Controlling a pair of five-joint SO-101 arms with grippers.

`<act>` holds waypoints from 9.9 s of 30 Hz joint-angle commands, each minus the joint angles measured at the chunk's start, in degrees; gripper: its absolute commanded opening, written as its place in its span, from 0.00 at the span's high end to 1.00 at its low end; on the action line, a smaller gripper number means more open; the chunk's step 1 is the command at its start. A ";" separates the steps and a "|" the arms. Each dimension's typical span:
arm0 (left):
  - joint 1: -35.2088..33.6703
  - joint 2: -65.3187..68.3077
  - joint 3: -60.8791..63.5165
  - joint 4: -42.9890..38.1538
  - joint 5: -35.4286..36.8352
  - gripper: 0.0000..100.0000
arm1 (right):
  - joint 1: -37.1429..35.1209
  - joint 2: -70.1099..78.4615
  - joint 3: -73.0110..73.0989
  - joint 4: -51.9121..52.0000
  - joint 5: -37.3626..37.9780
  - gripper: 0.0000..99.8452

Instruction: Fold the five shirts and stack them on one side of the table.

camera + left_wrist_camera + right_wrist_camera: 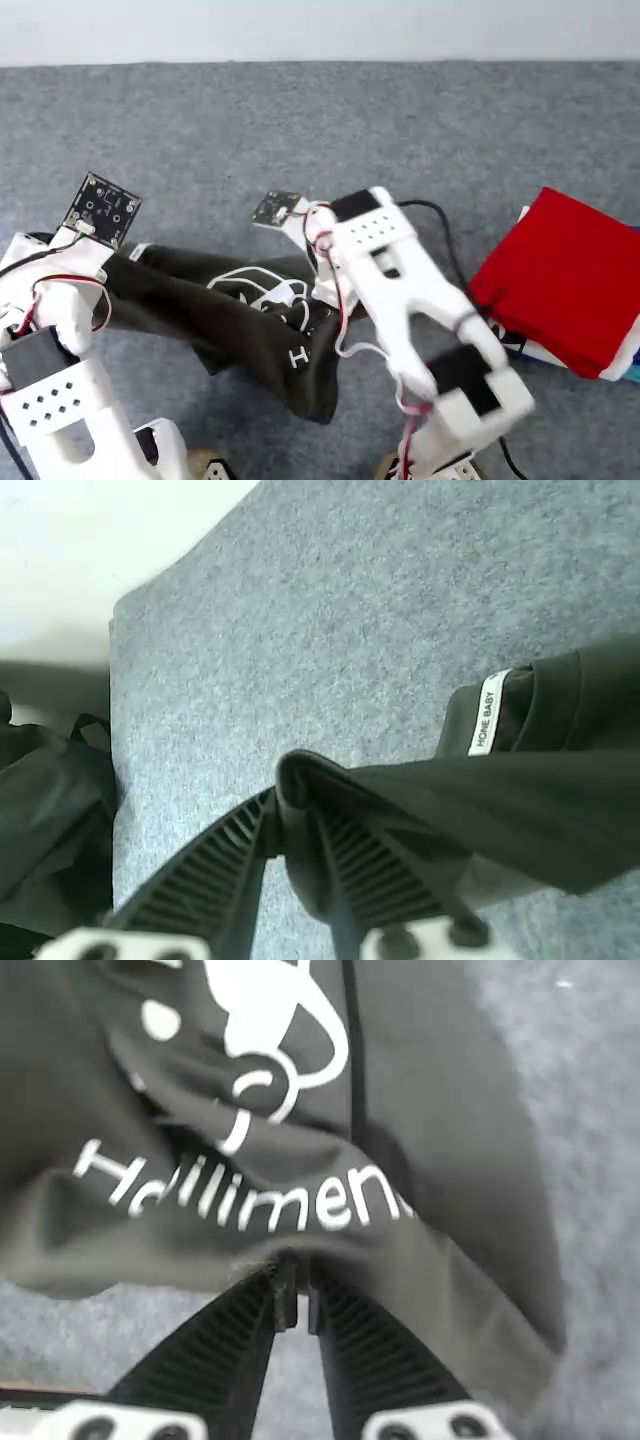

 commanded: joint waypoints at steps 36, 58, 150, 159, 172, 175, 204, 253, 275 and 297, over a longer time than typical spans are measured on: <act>-0.35 -0.62 -0.75 -4.40 10.73 0.99 | -1.98 13.67 -49.76 21.41 -7.47 0.99; -7.91 -0.70 -4.35 -4.40 10.73 0.99 | 1.63 18.42 -19.25 1.36 -9.41 0.99; -8.35 -0.62 -2.77 -4.66 10.73 0.99 | -16.66 13.93 -30.86 21.32 -14.51 0.84; -8.35 -0.62 -2.68 -4.66 10.73 0.99 | -17.10 21.93 -27.69 17.36 -14.51 0.84; -8.35 -0.62 -2.68 -4.48 10.73 0.99 | -15.69 30.11 -29.45 12.70 -14.33 0.77; -8.35 -0.62 -2.77 -4.48 10.73 0.99 | -15.69 30.73 -33.05 15.34 -14.33 0.74; -3.16 -0.53 -13.67 -4.66 10.73 0.99 | -0.13 8.40 -48.09 21.23 -3.96 0.99; 20.84 2.20 -62.37 -23.03 -9.41 0.99 | 37.58 -58.51 -48.18 -2.86 23.91 0.99; 20.84 5.54 -52.79 -13.27 -9.41 0.99 | 37.32 -58.95 -32.70 5.32 24.09 0.99; 22.42 42.90 -33.27 -52.22 -9.49 0.99 | 30.29 -27.74 10.99 -59.65 24.09 0.99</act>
